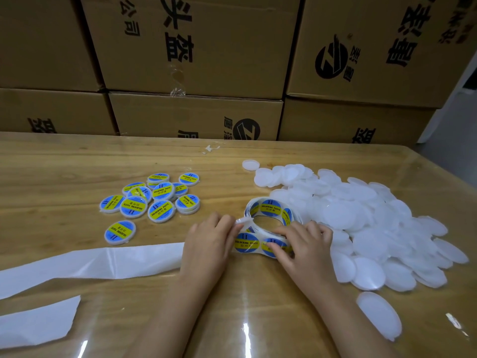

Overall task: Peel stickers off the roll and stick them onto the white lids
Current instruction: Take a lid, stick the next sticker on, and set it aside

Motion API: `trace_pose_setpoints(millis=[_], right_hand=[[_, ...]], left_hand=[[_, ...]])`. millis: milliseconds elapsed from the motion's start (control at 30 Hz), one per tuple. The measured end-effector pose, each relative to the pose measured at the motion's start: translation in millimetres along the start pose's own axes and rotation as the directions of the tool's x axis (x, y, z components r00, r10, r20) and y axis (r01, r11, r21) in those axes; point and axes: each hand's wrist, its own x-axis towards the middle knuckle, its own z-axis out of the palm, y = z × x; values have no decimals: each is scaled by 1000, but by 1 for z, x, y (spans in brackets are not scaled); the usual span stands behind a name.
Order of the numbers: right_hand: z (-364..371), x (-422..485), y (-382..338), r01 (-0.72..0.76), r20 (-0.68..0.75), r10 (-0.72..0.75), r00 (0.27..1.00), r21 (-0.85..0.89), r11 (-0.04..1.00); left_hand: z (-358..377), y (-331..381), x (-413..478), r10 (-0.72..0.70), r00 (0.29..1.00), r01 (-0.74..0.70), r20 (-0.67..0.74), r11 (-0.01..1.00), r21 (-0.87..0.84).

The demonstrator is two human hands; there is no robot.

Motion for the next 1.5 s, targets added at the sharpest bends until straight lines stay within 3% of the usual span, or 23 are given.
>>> trace_pose_setpoints(millis=[100, 200, 333, 500, 700, 933, 1100, 1333, 1500], right_hand=[[0, 0, -2, 3, 8, -3, 1000, -18, 1000], [-2, 1, -4, -19, 32, 21, 999, -52, 998], [-6, 2, -6, -86, 58, 89, 994, -51, 995], [-8, 1, -6, -211, 100, 212, 972, -21, 977], [-10, 3, -4, -283, 100, 274, 957, 93, 955], [-10, 1, -7, -86, -3, 88, 996, 208, 974], [-4, -4, -17, 190, -4, -193, 981, 188, 963], [-7, -4, -24, 235, -44, -231, 972, 210, 949], [-5, -4, -25, 241, -56, -234, 971, 211, 947]], left_hand=[[-2, 3, -2, 35, 998, -34, -52, 999, 30], [-4, 6, -4, -22, 996, 22, -82, 1000, -4], [-2, 0, -8, -115, 993, 107, -40, 983, -150], [1, -12, -10, -45, 998, 54, 47, 978, -200], [2, -16, -10, -143, 988, 155, 60, 923, -351], [5, -16, -9, -162, 987, 160, 22, 931, -327], [7, -6, -4, -246, 963, 262, 107, 777, -573], [8, 0, 1, -330, 926, 340, 184, 516, -786], [9, 2, -1, -294, 922, 373, 252, 497, -783]])
